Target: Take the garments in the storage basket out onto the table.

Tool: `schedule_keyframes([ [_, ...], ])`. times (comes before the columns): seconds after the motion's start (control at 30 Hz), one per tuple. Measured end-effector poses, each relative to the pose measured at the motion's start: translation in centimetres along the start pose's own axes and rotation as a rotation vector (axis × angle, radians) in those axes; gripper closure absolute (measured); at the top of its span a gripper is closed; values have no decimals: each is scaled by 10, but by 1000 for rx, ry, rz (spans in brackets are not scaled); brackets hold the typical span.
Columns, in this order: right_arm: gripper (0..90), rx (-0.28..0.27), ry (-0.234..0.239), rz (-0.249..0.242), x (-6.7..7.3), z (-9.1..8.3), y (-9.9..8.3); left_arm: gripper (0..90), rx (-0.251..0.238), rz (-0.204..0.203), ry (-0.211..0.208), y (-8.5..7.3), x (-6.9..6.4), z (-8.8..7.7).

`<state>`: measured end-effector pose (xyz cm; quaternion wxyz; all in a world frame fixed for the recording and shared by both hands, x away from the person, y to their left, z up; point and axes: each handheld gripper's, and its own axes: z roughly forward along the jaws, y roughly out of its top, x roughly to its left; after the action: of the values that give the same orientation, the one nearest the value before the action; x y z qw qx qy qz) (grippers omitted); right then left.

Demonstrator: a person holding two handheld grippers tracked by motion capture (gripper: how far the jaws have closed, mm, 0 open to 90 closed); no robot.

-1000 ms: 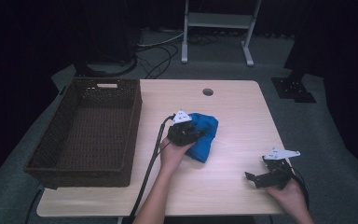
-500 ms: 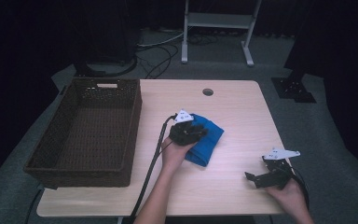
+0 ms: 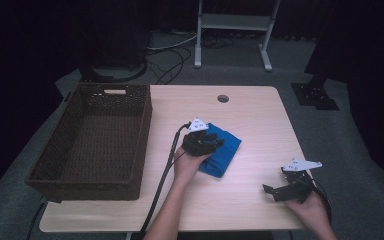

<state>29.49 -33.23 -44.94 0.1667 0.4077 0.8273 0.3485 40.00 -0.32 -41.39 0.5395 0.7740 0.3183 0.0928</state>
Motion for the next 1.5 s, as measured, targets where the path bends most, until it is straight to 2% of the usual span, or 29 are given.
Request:
schedule_keyframes([
  [0.33, 0, 0, 0, 0, 0, 0, 0, 394, 3, 27, 14, 0, 0, -1],
  [0.7, 0, 0, 0, 0, 0, 0, 0, 184, 33, 65, 33, 2, -6, -3],
  [0.77, 0, 0, 0, 0, 0, 0, 0, 109, 45, 69, 50, 2, -7, -4],
  [0.83, 0, 0, 0, 0, 0, 0, 0, 92, 49, 76, 46, 3, -7, -5],
  [0.9, 0, 0, 0, 0, 0, 0, 0, 10, 59, 77, 55, 3, -8, -6],
  [1.03, 0, 0, -2, 2, 0, 0, 0, 7, 76, 93, 46, 4, -9, -10],
  [1.2, 0, -1, -2, 1, 0, 0, 0, 0, 81, 116, 58, 6, -12, -17],
  [1.4, 0, 0, -2, 3, 0, 0, 0, 0, 90, 141, 86, 6, -17, -30],
  [1.5, 0, 1, -1, 1, 0, 0, 0, 0, 109, 136, 103, 5, -18, -37],
])
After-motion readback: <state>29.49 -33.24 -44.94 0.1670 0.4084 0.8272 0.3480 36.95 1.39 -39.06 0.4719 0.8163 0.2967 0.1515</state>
